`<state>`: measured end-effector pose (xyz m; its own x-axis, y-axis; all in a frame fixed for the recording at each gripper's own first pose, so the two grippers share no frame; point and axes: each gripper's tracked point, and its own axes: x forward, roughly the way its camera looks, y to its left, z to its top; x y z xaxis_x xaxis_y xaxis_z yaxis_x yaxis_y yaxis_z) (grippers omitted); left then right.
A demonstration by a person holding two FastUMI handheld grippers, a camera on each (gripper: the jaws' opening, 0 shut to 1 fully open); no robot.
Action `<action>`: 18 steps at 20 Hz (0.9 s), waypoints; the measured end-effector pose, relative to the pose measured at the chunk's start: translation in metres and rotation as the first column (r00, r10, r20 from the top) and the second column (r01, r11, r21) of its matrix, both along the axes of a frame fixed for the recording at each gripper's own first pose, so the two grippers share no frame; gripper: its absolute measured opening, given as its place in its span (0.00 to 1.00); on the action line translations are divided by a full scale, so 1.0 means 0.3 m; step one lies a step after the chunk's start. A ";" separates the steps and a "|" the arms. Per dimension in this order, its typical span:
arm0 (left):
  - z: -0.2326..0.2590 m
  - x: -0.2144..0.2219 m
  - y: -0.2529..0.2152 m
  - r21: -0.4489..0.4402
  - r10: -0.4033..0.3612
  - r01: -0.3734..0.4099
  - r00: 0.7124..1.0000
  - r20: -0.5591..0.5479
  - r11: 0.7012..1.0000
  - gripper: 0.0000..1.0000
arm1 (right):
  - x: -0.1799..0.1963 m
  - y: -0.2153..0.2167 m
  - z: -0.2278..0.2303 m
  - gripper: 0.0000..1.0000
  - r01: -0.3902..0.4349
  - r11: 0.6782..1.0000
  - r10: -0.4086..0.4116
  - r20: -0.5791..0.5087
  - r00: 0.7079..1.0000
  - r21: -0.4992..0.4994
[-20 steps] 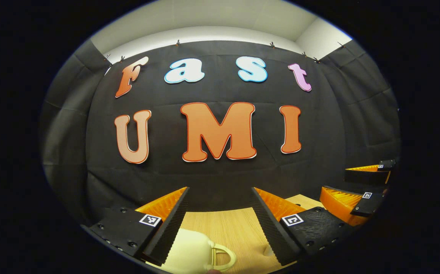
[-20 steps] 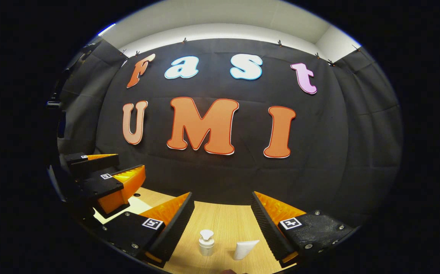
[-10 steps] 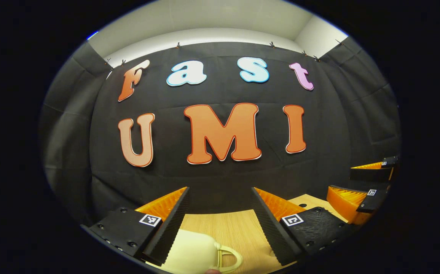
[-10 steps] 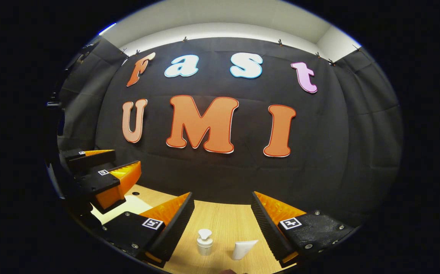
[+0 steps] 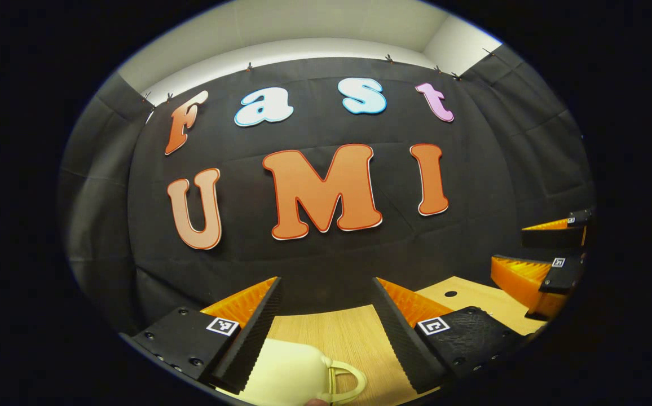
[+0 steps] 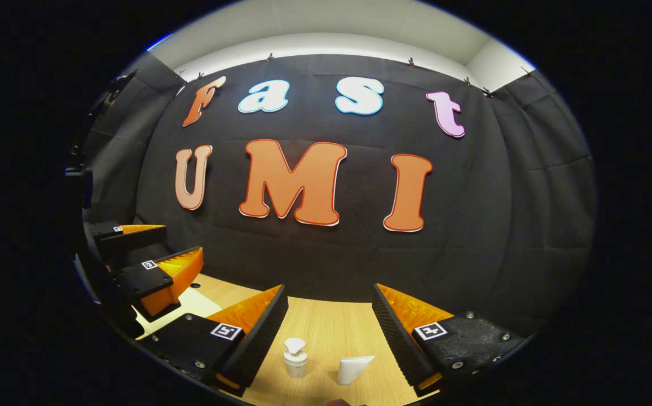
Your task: First open the suitcase, pack the skin care products into it, and then close the suitcase.
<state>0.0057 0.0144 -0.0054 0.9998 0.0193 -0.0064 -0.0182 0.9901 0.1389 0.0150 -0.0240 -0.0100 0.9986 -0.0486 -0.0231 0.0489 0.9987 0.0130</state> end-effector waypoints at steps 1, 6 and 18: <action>-0.007 0.000 0.001 0.013 -0.005 0.005 1.000 -0.008 1.000 0.99 | 0.001 -0.015 -0.003 0.96 0.010 1.000 -0.010 -0.001 1.000 0.002; -0.057 0.007 0.000 0.109 -0.046 0.053 0.997 -0.067 0.993 0.99 | 0.002 -0.089 -0.015 0.96 0.067 0.998 -0.067 -0.006 0.998 -0.005; -0.425 0.001 -0.019 0.364 -0.062 0.169 0.956 -0.288 0.916 0.98 | -0.011 -0.214 -0.060 0.96 0.146 0.989 -0.146 -0.035 0.989 -0.021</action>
<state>0.0061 0.0086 -0.1328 0.9572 -0.0416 -0.2865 0.1835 0.8527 0.4892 0.0117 -0.0883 -0.0280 0.9792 -0.1947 -0.0567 0.1944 0.9809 -0.0097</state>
